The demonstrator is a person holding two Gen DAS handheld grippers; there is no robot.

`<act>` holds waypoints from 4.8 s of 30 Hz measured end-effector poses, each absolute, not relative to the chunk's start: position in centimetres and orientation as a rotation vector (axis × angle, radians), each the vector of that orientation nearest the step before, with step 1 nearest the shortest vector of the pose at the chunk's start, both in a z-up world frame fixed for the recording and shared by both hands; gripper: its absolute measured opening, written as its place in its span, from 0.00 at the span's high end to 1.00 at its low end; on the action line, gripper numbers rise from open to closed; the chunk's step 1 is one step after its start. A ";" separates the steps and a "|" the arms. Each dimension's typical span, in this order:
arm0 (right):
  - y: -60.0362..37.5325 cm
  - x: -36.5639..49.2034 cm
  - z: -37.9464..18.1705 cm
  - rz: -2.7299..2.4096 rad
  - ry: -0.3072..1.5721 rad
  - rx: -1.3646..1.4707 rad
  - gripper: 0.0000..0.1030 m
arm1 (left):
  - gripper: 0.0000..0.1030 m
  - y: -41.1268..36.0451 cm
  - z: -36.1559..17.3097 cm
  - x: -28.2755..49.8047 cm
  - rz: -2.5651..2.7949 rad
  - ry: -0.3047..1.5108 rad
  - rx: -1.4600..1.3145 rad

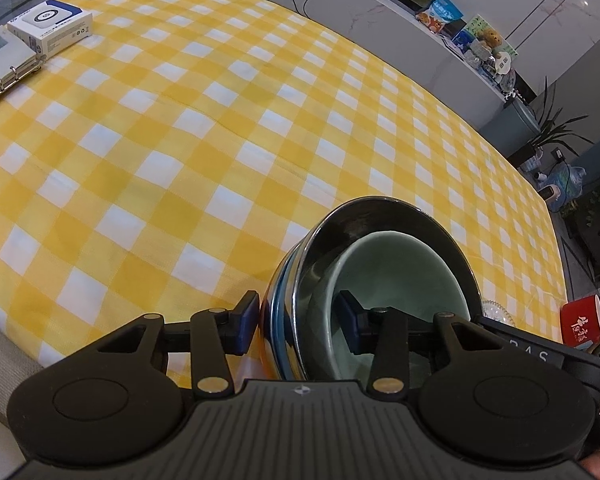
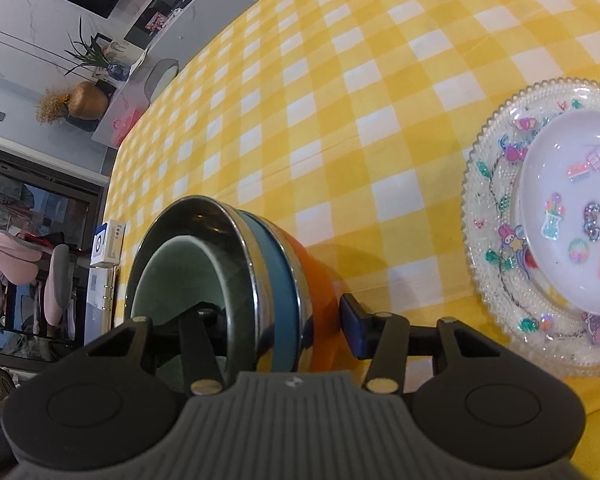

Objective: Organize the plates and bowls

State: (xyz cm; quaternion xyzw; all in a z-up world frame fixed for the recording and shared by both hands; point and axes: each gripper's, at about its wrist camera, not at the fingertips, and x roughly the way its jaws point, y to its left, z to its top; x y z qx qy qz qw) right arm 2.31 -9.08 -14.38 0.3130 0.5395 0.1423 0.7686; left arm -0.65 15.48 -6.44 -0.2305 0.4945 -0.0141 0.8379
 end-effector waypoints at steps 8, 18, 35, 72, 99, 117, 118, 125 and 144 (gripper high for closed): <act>-9.3 2.1 -14.2 0.296 1.177 0.680 0.54 | 0.54 15.4 -6.3 -0.6 -0.041 1.055 -0.488; -10.4 1.5 -13.0 0.296 1.159 0.703 0.54 | 0.54 14.5 -4.7 -1.0 -0.057 1.032 -0.476; -18.2 -1.2 -8.4 0.256 1.033 0.749 0.55 | 0.54 7.3 -0.3 -1.4 -0.179 0.967 -0.435; -28.8 -0.1 -12.6 0.134 1.084 0.770 0.55 | 0.57 -2.4 -6.2 2.7 -0.266 1.128 -0.428; -26.6 -1.9 -8.8 0.091 0.874 0.475 0.37 | 0.38 -2.6 -1.4 -0.1 -0.229 0.892 -0.198; -22.3 -12.1 -3.4 0.101 0.548 0.175 0.32 | 0.26 -1.4 2.1 -11.0 -0.107 0.515 0.201; -21.9 -12.8 -3.5 0.114 0.531 0.154 0.30 | 0.25 -1.3 2.0 -11.4 -0.112 0.511 0.196; -20.5 -17.3 -5.2 0.139 0.406 -0.001 0.19 | 0.20 -1.9 0.7 -13.3 -0.125 0.537 0.221; -20.8 -15.6 -10.6 0.179 0.571 0.001 0.18 | 0.20 -3.6 -4.8 -11.5 -0.124 0.705 0.341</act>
